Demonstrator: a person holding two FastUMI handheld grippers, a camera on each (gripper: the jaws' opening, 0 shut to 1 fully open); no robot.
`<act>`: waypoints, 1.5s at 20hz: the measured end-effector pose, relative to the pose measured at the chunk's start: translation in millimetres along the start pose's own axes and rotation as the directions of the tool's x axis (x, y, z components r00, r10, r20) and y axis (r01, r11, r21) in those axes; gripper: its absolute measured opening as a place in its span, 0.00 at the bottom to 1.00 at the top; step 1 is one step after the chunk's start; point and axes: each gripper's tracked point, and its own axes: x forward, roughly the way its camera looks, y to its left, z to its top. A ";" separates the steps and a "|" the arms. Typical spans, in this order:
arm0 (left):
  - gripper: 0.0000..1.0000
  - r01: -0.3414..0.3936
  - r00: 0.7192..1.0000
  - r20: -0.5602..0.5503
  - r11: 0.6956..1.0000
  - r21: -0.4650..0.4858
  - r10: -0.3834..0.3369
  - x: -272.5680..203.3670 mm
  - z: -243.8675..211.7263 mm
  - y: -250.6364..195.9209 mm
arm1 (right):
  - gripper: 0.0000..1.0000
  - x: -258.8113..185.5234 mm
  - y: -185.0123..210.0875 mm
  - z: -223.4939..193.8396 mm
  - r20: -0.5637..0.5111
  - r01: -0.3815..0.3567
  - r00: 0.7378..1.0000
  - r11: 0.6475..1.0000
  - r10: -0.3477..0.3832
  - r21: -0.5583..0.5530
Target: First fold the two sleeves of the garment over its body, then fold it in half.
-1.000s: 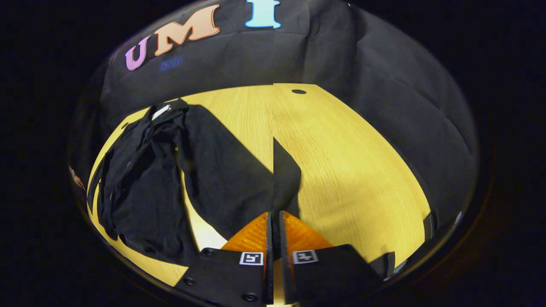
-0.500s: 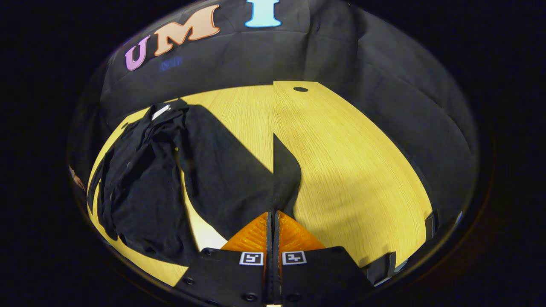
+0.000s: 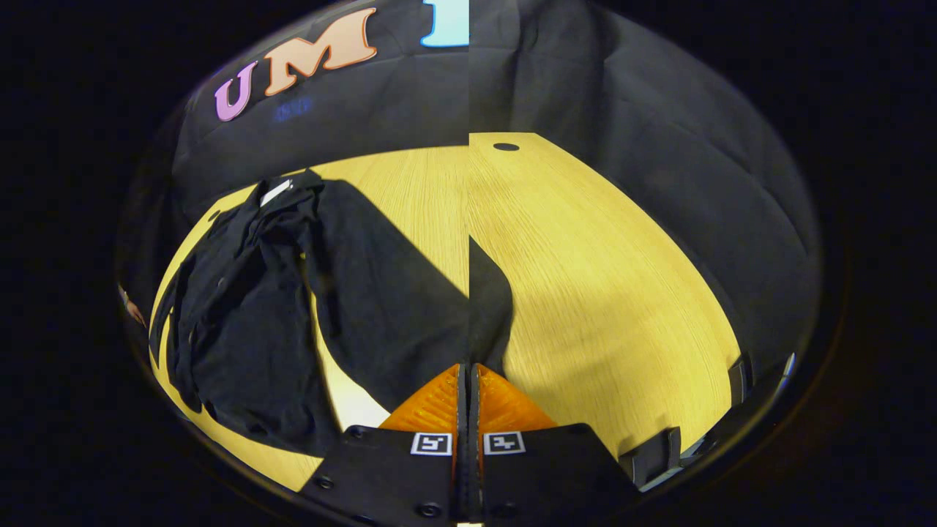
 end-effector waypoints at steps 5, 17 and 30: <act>0.94 -0.007 1.000 -0.016 1.000 0.011 0.007 -1.7 -5.5 5.0 | 0.02 -10.4 8.2 18.3 0.021 -0.022 1.000 1.000 0.021 0.005; 0.94 -0.015 0.999 -0.048 1.000 0.004 0.015 -3.1 -21.3 23.5 | 0.02 -73.1 100.1 154.7 0.239 -0.123 0.957 0.975 0.166 -0.184; 0.94 -0.082 0.992 -0.095 0.997 -0.010 0.081 -20.8 -38.3 53.1 | 0.02 -81.5 288.3 217.6 0.261 -0.278 0.880 0.877 0.396 -0.392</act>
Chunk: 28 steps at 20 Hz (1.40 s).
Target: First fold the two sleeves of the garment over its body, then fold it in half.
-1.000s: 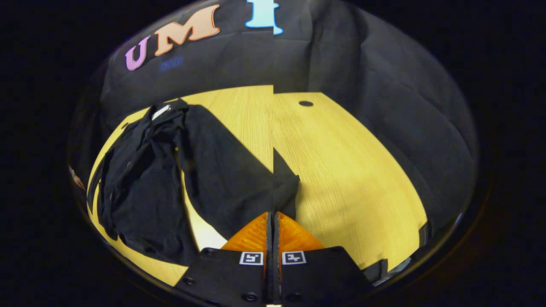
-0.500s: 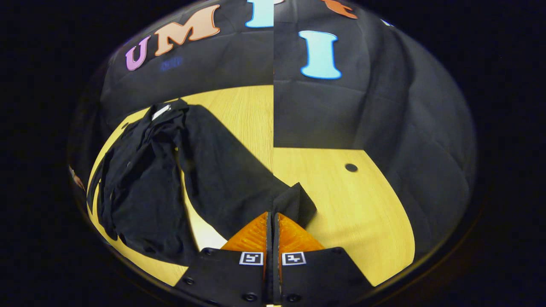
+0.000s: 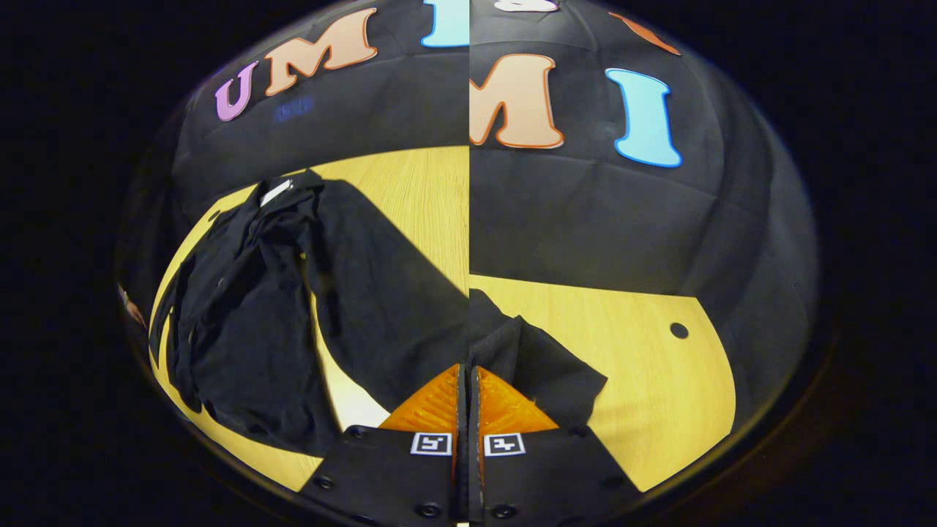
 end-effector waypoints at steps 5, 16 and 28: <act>0.94 -0.010 1.000 -0.026 1.000 -0.005 0.010 -2.7 -11.7 2.3 | 0.02 27.9 43.3 27.2 0.014 -0.064 0.998 0.998 0.064 -0.008; 0.94 -0.059 0.991 -0.119 0.998 -0.033 0.054 -2.7 -49.6 23.9 | 0.01 87.0 145.2 65.3 0.009 -0.205 0.978 0.974 0.207 -0.097; 0.96 -0.108 0.957 -0.275 0.992 -0.062 0.087 14.6 -135.1 42.8 | 0.01 153.0 244.7 18.7 -0.103 -0.325 0.945 0.917 0.309 -0.231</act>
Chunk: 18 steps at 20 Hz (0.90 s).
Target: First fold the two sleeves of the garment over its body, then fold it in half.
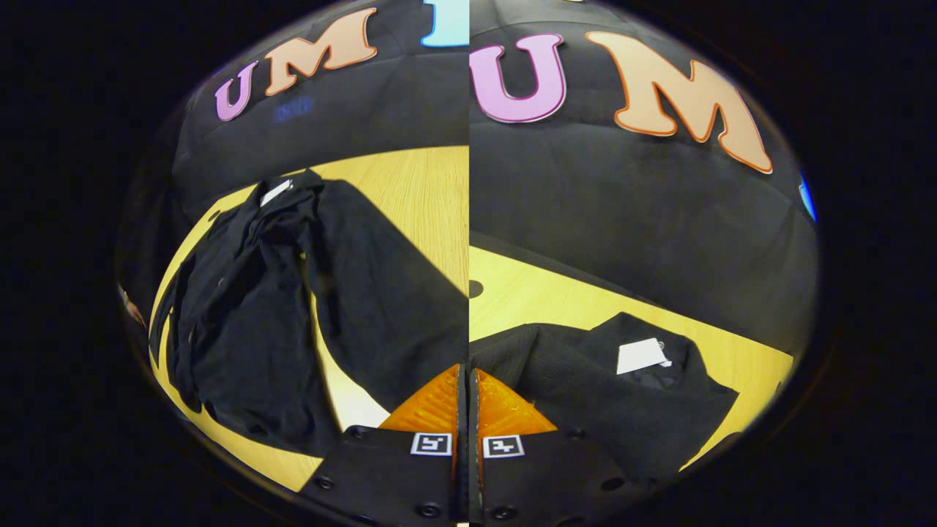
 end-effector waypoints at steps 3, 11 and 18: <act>0.96 -0.029 0.999 -0.021 0.999 -0.021 0.028 11.1 -17.6 12.1 | 0.01 11.3 13.0 -7.0 -0.019 -0.005 1.000 1.000 0.005 -0.011; 0.95 -0.064 0.993 -0.099 0.996 -0.055 0.058 23.6 -64.9 37.6 | 0.02 44.2 18.4 -38.3 -0.081 0.012 0.997 0.998 -0.017 -0.062; 0.96 -0.021 0.991 -0.135 0.998 -0.054 0.014 29.0 -77.9 25.2 | 0.02 47.3 46.8 -40.7 -0.078 -0.102 0.992 0.994 0.099 -0.034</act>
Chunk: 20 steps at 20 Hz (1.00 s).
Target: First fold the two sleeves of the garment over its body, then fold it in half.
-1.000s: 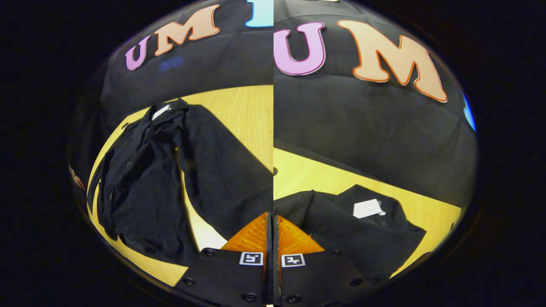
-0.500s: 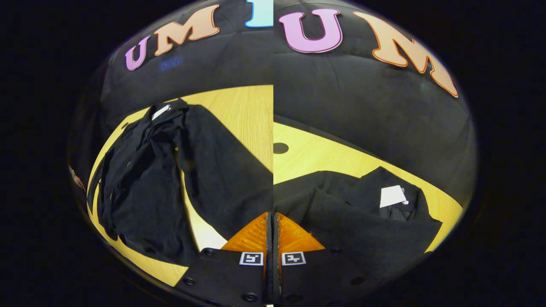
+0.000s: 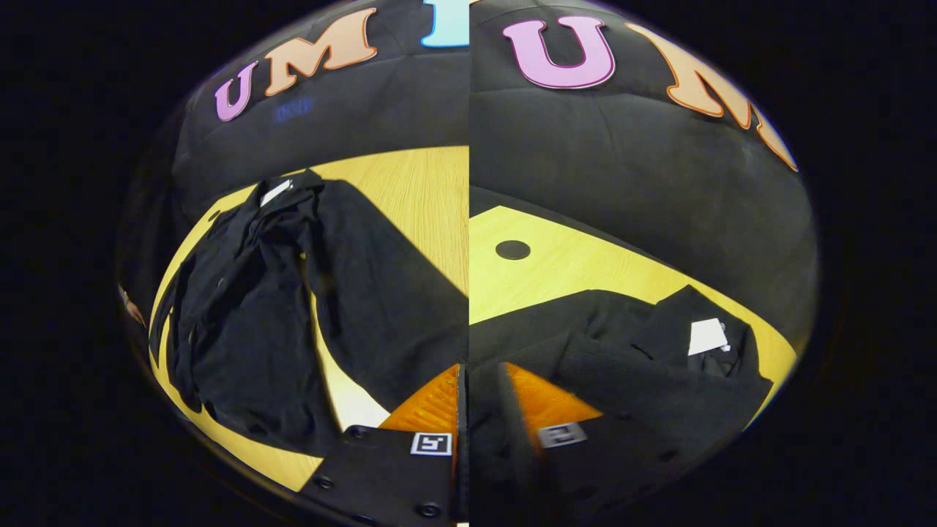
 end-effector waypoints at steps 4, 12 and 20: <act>0.96 0.029 1.000 -0.011 0.999 0.032 -0.028 9.1 -5.5 -10.5 | 0.50 -12.2 -1.8 15.1 0.077 0.003 0.997 0.999 -0.006 0.045; 0.96 0.074 0.995 -0.076 0.995 0.061 -0.069 24.1 -27.6 -28.2 | 0.51 -84.4 -56.4 24.3 0.170 0.105 0.979 0.994 -0.110 0.040; 0.96 0.068 0.989 -0.134 0.993 0.101 -0.054 39.0 -41.4 -34.0 | 0.51 -169.4 -122.3 8.6 0.249 0.251 0.931 0.964 -0.265 0.090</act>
